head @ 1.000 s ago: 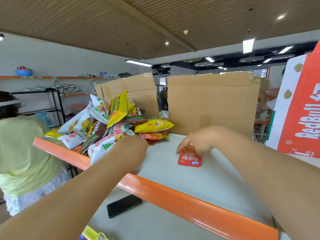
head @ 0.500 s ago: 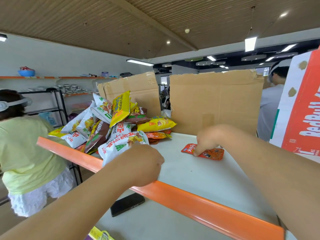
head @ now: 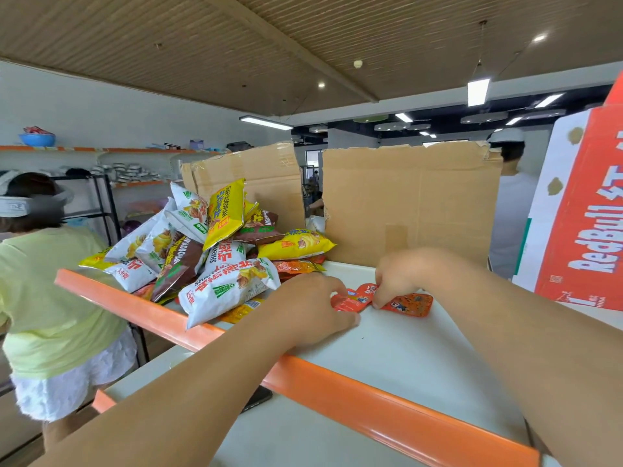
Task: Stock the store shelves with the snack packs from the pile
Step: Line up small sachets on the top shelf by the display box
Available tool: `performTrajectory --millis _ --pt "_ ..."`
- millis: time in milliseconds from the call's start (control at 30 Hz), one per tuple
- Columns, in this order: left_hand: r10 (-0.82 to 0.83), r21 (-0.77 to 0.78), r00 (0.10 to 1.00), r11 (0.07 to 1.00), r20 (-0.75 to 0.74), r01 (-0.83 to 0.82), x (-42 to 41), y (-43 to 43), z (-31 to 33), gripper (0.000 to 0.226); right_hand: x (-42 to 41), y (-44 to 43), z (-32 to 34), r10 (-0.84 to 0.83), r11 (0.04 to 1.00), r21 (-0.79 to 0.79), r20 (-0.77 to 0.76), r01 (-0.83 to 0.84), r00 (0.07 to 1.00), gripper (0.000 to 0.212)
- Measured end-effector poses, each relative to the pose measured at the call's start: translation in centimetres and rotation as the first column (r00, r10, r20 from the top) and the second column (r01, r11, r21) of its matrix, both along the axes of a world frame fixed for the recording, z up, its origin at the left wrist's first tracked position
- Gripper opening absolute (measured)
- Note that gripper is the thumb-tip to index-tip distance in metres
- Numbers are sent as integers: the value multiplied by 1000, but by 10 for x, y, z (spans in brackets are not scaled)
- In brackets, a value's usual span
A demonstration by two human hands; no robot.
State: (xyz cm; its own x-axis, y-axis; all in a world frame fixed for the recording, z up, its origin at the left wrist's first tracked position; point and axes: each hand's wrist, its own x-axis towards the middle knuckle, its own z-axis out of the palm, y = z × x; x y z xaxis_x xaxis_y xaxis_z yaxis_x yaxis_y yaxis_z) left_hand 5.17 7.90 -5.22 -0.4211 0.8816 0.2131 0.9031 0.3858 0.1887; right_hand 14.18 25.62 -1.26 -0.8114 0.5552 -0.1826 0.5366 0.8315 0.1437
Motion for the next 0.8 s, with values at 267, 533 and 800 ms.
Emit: performTrajectory --millis 267,533,800 --pt "22 177 988 983 152 -49 -24 27 22 27 7 4 2 -28 999 25 -22 29 999 47" --pt "96 73 883 987 459 -146 -45 40 41 31 4 14 -3 -35 999 19 -20 36 999 43" --pt "-46 -106 996 993 74 53 -29 43 5 67 5 16 0 -53 998 -31 -26 52 998 49"
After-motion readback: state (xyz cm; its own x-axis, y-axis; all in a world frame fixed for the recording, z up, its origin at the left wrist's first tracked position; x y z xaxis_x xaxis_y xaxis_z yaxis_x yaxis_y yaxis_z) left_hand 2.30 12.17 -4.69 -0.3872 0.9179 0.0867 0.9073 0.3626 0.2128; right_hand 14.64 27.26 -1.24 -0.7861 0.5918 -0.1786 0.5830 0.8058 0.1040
